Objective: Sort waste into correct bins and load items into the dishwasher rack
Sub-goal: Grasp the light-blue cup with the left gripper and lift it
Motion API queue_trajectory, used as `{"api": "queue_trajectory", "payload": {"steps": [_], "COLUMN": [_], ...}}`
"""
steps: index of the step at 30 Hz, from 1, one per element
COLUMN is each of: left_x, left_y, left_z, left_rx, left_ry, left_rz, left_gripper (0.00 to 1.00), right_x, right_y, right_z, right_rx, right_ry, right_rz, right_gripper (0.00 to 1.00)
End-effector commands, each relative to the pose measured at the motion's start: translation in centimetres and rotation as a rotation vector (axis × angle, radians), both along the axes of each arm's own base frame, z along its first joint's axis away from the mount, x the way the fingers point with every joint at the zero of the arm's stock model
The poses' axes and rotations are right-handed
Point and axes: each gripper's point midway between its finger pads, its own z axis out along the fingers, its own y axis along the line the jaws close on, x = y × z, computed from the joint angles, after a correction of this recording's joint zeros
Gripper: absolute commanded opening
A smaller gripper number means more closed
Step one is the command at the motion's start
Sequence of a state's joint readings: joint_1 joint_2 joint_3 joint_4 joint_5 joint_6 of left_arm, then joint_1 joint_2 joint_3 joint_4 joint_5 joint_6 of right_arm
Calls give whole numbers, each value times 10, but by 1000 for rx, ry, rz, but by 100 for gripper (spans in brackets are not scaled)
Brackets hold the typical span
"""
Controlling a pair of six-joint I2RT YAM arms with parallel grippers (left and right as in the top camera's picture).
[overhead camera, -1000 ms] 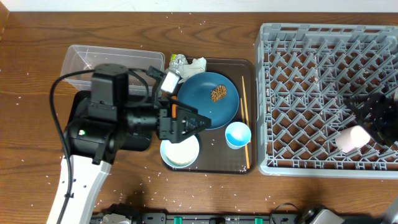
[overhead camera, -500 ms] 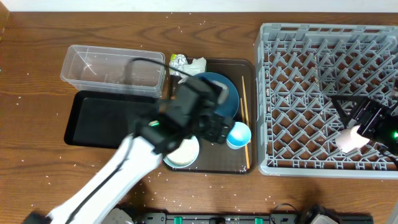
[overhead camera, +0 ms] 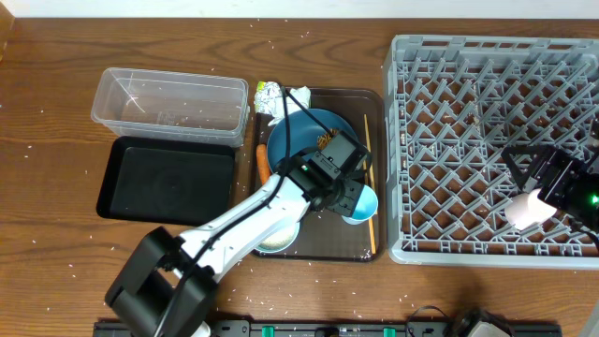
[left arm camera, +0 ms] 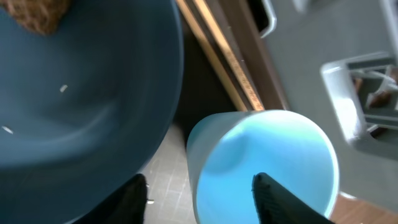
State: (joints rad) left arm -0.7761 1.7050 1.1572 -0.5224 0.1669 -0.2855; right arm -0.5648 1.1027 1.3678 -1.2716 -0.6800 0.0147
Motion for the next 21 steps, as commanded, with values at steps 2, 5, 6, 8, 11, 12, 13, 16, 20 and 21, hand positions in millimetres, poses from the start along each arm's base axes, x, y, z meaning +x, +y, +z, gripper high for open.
{"api": "queue_trajectory", "payload": {"steps": [2, 5, 6, 8, 11, 12, 13, 16, 20, 21], "left_x": [8, 12, 12, 11, 10, 8, 6, 2, 1, 2], "left_y": [5, 10, 10, 9, 9, 9, 10, 14, 31, 38], "left_z": [-10, -17, -18, -18, -18, -17, -15, 7, 63, 77], "left_rx": [52, 86, 87, 88, 87, 85, 83, 57, -21, -40], "left_ry": [-19, -27, -24, -24, -18, -13, -7, -11, -76, -98], "left_rz": [29, 41, 41, 40, 37, 35, 33, 29, 63, 80], "left_gripper": [52, 46, 41, 32, 13, 7, 6, 6, 6, 6], "right_x": [2, 3, 3, 3, 4, 4, 4, 4, 4, 4], "right_y": [3, 3, 3, 2, 2, 2, 2, 2, 3, 5], "right_z": [-1, -2, -2, -3, -3, -3, -3, -3, -3, -3], "right_rx": [-1, 2, 2, 4, 5, 5, 5, 5, 4, 0], "right_ry": [5, 9, 10, 13, 14, 14, 14, 14, 13, 10], "right_rz": [22, 22, 22, 22, 22, 22, 22, 22, 26, 39], "right_gripper": [80, 80, 79, 79, 79, 79, 79, 77, 79, 79]}}
